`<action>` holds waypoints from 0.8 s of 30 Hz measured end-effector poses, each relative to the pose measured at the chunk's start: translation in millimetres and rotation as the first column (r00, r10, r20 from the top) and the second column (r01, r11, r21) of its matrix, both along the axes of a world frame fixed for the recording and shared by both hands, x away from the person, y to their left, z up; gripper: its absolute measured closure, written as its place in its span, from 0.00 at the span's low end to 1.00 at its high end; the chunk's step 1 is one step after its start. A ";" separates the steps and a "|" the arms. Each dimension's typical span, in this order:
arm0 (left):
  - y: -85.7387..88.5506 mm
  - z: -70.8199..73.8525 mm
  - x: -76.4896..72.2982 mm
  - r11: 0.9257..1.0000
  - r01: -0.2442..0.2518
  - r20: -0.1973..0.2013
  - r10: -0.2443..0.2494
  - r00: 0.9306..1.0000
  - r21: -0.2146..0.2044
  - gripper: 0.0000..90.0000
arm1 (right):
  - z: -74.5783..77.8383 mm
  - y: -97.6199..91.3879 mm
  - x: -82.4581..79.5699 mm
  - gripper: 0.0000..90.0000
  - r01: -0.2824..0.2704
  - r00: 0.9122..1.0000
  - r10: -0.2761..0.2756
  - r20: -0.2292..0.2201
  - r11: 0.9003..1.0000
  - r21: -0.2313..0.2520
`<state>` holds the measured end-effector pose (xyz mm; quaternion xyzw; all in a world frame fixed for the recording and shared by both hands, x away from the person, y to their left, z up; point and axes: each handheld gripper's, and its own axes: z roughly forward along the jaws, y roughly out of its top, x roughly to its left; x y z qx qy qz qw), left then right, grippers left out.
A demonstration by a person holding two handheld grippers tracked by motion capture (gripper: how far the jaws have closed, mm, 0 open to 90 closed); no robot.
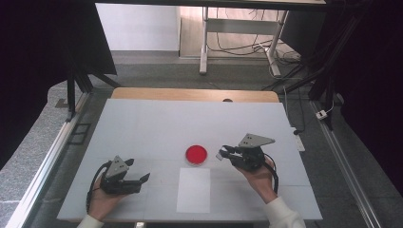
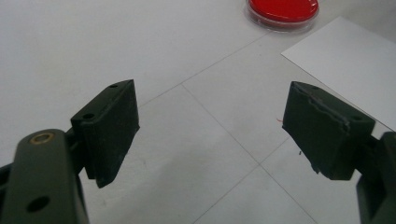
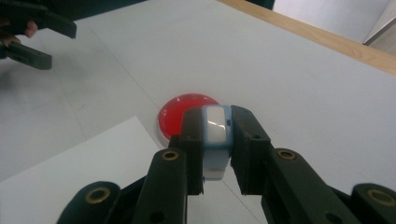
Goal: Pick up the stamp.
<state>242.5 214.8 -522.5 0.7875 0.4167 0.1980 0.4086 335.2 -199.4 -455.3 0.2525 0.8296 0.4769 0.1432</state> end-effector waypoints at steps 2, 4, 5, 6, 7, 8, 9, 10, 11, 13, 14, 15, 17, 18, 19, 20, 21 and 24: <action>-0.3 0.1 -0.3 1.000 0.001 0.001 -0.001 1.000 -0.003 0.21 | 3.1 -0.8 -1.2 0.83 0.005 1.000 -0.006 0.004 1.000 0.013; -0.5 0.1 -0.2 1.000 0.003 0.003 -0.003 1.000 -0.004 0.21 | 5.4 -1.5 -1.8 0.83 0.007 1.000 -0.008 0.003 1.000 0.017; -0.6 0.1 0.1 1.000 0.004 0.002 -0.004 1.000 -0.005 0.21 | 6.0 -1.5 -2.2 0.83 0.005 1.000 -0.006 0.003 1.000 0.028; -0.8 -0.1 0.5 1.000 0.003 0.003 -0.003 1.000 -0.006 0.21 | 6.7 -1.6 -2.6 0.83 0.004 1.000 -0.004 0.005 1.000 0.030; -0.7 -0.1 0.9 1.000 0.004 0.002 -0.004 1.000 -0.007 0.21 | 7.5 -1.3 -3.8 0.83 -0.001 1.000 0.001 0.003 0.999 0.040; -0.6 -0.1 1.2 1.000 0.005 0.001 -0.005 1.000 -0.008 0.21 | 7.5 -1.3 -3.8 0.83 -0.001 1.000 0.001 0.003 0.999 0.040; -0.7 -0.2 1.7 1.000 0.007 0.002 -0.007 1.000 -0.007 0.21 | 7.9 -1.1 -4.6 0.83 -0.001 1.000 0.001 0.004 0.999 0.036; -1.0 -0.2 1.9 1.000 0.007 0.003 -0.007 1.000 -0.008 0.21 | 7.9 -0.5 -5.9 0.83 -0.001 1.000 0.001 0.004 0.999 0.034; -1.5 -0.2 2.3 1.000 0.007 0.003 -0.007 1.000 -0.008 0.21 | 7.8 -0.2 -6.6 0.83 -0.006 1.000 0.006 0.002 0.999 0.033; -1.9 -0.3 2.6 1.000 0.012 0.004 -0.012 1.000 -0.002 0.21 | 7.4 1.7 -9.0 0.83 -0.017 1.000 0.017 0.005 0.999 0.032; -2.1 -0.4 2.8 1.000 0.011 0.004 -0.011 1.000 -0.001 0.21 | 7.4 1.7 -9.0 0.83 -0.017 1.000 0.017 0.005 0.999 0.032; -2.3 -0.5 2.9 1.000 0.009 0.004 -0.009 1.000 -0.001 0.21 | 7.4 2.4 -9.6 0.83 -0.026 1.000 0.026 0.004 0.999 0.035; -2.3 -0.1 2.8 1.000 0.007 0.004 -0.007 1.000 -0.002 0.21 | 8.1 5.2 -13.3 0.83 -0.044 0.999 0.043 0.021 0.998 0.034; -2.4 0.3 2.7 1.000 0.008 0.006 -0.008 1.000 -0.003 0.21 | 8.1 5.2 -13.3 0.83 -0.044 0.999 0.043 0.021 0.998 0.034; -2.5 0.5 2.4 1.000 0.006 0.006 -0.006 1.000 -0.004 0.21 | 8.1 6.5 -14.7 0.83 -0.050 0.999 0.050 0.019 0.998 0.037; -2.6 0.7 2.1 1.000 0.006 0.006 -0.006 1.000 -0.004 0.21 | 8.1 7.8 -16.1 0.83 -0.053 0.998 0.053 0.019 0.998 0.042; -2.6 0.9 1.7 1.000 0.007 0.007 -0.007 1.000 -0.003 0.21 | 8.0 9.3 -17.0 0.83 -0.061 0.998 0.060 0.014 0.997 0.051; -2.6 1.3 1.1 1.000 0.005 0.010 -0.005 1.000 -0.004 0.21 | 7.4 14.7 -20.1 0.83 -0.080 0.997 0.080 0.007 0.995 0.053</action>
